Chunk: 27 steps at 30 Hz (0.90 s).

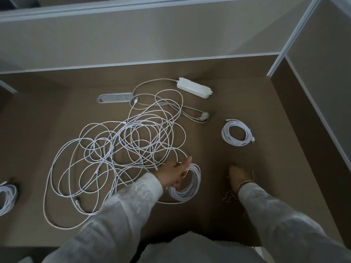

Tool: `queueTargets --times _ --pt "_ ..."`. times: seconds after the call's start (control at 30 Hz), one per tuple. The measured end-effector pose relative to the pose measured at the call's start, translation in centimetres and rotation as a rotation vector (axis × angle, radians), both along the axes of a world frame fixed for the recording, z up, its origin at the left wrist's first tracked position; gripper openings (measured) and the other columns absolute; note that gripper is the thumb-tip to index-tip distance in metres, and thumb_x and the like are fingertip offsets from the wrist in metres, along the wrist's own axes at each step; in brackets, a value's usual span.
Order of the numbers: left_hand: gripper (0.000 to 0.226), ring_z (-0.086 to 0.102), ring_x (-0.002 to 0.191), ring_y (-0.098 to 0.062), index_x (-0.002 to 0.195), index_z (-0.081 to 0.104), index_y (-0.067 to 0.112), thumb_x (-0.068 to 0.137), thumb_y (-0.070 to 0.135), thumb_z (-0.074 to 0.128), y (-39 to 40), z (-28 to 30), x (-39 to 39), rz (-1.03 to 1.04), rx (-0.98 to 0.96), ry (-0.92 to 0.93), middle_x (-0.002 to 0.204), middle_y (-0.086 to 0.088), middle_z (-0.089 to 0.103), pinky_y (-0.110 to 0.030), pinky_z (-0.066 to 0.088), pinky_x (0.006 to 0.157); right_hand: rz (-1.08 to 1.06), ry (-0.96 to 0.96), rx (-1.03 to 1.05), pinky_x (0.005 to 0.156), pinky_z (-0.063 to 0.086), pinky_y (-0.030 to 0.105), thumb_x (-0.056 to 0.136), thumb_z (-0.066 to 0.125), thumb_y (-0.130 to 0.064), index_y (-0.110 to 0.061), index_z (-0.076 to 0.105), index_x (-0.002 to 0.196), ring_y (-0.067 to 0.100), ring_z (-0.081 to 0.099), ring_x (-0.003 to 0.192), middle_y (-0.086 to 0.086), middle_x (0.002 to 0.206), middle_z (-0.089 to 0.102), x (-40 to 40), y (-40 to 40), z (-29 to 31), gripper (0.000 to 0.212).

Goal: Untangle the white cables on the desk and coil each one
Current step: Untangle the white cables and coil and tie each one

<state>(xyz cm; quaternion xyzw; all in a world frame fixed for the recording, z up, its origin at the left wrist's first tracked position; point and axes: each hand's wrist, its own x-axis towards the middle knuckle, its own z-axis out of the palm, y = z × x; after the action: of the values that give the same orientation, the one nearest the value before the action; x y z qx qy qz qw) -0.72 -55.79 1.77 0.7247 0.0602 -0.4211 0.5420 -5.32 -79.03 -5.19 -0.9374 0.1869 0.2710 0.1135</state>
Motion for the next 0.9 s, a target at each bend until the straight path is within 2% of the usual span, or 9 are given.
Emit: queueTargets --times 0.07,0.23,0.33,0.4,0.5,0.67,0.73,0.8,0.9 --pt "0.047 0.023 0.039 -0.010 0.066 0.039 0.016 0.095 0.052 0.047 -0.3 0.0 0.1 0.033 -0.016 0.002 0.051 0.001 0.032 -0.017 0.020 0.039 -0.016 -0.072 0.042 0.092 0.044 0.034 0.096 0.045 -0.012 -0.006 0.056 0.116 0.031 0.059 0.109 0.016 0.119 0.060 0.5 -0.5 0.1 0.024" --pt "0.046 0.028 0.039 -0.009 0.088 0.056 0.007 0.098 0.050 0.043 -1.3 0.1 0.1 0.115 -0.019 0.004 0.055 0.000 0.041 -0.015 0.023 0.037 -0.013 -0.304 0.122 0.077 0.048 0.035 0.090 0.059 -0.014 -0.004 0.059 0.096 0.035 0.062 0.091 0.016 0.098 0.064 1.4 -1.1 2.0 0.012" --pt "0.044 0.029 0.037 -0.009 0.080 0.053 0.012 0.098 0.050 0.041 -1.8 0.2 0.0 0.152 -0.040 -0.007 0.058 -0.002 0.044 -0.015 0.024 0.038 -0.040 -0.512 0.180 0.072 0.045 0.033 0.085 0.064 -0.010 -0.003 0.063 0.086 0.032 0.060 0.082 0.014 0.090 0.061 1.3 -1.7 3.1 0.008" --pt "0.043 0.029 0.035 -0.007 0.081 0.049 0.011 0.099 0.050 0.040 -2.1 0.4 -0.1 0.175 -0.053 -0.012 0.053 0.000 0.045 -0.016 0.023 0.040 -0.114 -0.671 0.238 0.069 0.043 0.029 0.082 0.068 -0.006 -0.003 0.064 0.080 0.027 0.059 0.075 0.011 0.083 0.063 0.7 -2.2 3.6 0.005" --pt "0.043 0.028 0.033 -0.007 0.080 0.047 0.011 0.099 0.049 0.039 -2.5 0.4 -0.3 0.181 -0.050 -0.022 0.046 0.005 0.045 -0.019 0.023 0.042 -0.171 -0.808 0.272 0.068 0.040 0.025 0.079 0.071 -0.003 -0.004 0.065 0.078 0.018 0.055 0.068 0.007 0.078 0.064 -0.2 -2.7 4.2 0.006" --pt "0.045 0.029 0.034 -0.007 0.076 0.046 0.011 0.099 0.049 0.041 -3.1 0.2 -0.9 0.174 -0.035 -0.044 0.052 0.000 0.045 -0.016 0.024 0.038 -0.115 -0.870 0.195 0.064 0.043 0.027 0.075 0.072 0.004 -0.002 0.064 0.076 0.027 0.059 0.066 0.012 0.077 0.063 -2.0 -3.4 3.2 0.010" --pt "0.046 0.028 0.032 -0.007 0.073 0.045 0.011 0.099 0.048 0.039 -3.2 0.4 -1.2 0.158 -0.028 -0.041 0.044 0.005 0.043 -0.016 0.024 0.037 -0.136 -0.891 0.203 0.064 0.045 0.029 0.075 0.072 0.005 -0.002 0.064 0.076 0.028 0.061 0.067 0.012 0.076 0.063 -2.7 -3.3 3.0 0.011" --pt "0.050 0.028 0.033 -0.009 0.071 0.045 0.010 0.099 0.050 0.038 -3.3 0.4 -1.5 0.153 -0.018 -0.050 0.043 0.004 0.040 -0.017 0.024 0.037 -0.278 -0.904 0.279 0.067 0.043 0.026 0.078 0.071 0.001 -0.005 0.065 0.078 0.024 0.061 0.068 0.007 0.076 0.064 -3.3 -2.6 3.7 0.008" --pt "0.054 0.028 0.036 -0.012 0.067 0.048 0.009 0.098 0.052 0.039 -3.4 0.3 -1.5 0.179 0.003 -0.083 0.055 -0.007 0.037 -0.018 0.026 0.038 -0.527 -0.854 0.537 0.070 0.049 0.027 0.082 0.070 -0.009 -0.014 0.065 0.082 0.016 0.065 0.070 -0.002 0.075 0.068 -4.0 -0.6 5.4 0.008"
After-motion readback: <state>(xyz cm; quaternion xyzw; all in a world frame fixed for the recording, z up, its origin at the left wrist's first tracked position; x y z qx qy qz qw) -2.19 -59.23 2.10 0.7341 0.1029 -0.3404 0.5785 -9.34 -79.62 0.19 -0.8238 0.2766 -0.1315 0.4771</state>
